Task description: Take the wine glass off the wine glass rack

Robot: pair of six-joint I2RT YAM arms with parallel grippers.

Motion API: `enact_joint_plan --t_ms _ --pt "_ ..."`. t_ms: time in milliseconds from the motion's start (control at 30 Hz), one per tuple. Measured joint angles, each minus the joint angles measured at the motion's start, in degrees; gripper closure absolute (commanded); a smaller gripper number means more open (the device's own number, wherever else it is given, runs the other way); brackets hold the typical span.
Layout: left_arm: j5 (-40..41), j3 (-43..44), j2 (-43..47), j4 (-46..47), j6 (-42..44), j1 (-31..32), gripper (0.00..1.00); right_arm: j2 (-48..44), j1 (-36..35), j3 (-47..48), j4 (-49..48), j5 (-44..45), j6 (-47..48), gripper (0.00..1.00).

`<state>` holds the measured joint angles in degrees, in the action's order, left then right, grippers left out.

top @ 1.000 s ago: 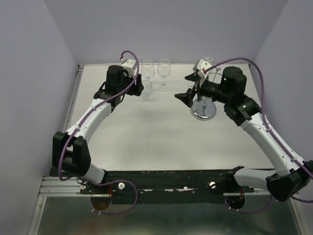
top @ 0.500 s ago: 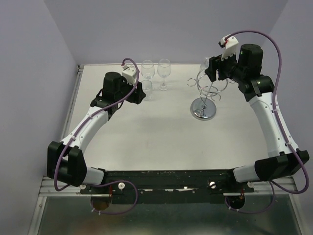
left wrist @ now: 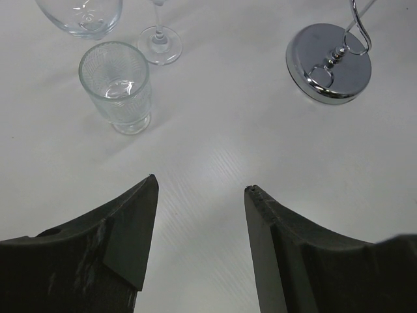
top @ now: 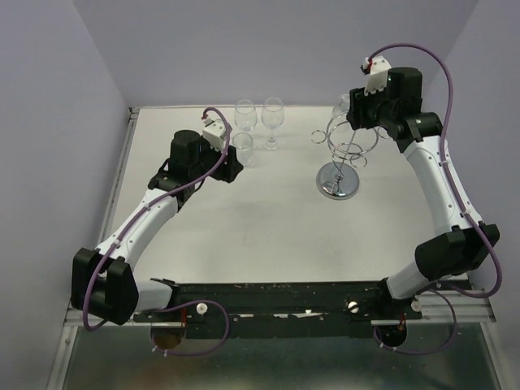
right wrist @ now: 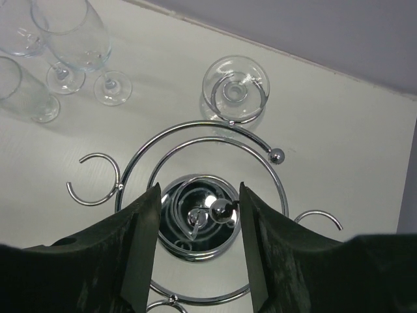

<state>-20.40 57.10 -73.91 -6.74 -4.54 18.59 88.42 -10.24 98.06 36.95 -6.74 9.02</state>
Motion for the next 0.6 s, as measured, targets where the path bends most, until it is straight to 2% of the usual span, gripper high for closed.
enact_joint_plan --t_ms 167,400,600 --pt "0.0 -0.8 0.8 0.1 0.0 0.3 0.31 1.9 0.6 1.5 0.2 1.2 -1.0 0.45" --pt "0.0 -1.5 0.8 0.3 0.0 0.3 0.31 2.0 0.6 1.8 0.2 1.4 -1.6 0.58" --pt "0.0 -1.9 0.8 0.7 -0.3 0.3 0.31 2.0 0.7 1.2 0.2 1.6 -1.6 0.60"
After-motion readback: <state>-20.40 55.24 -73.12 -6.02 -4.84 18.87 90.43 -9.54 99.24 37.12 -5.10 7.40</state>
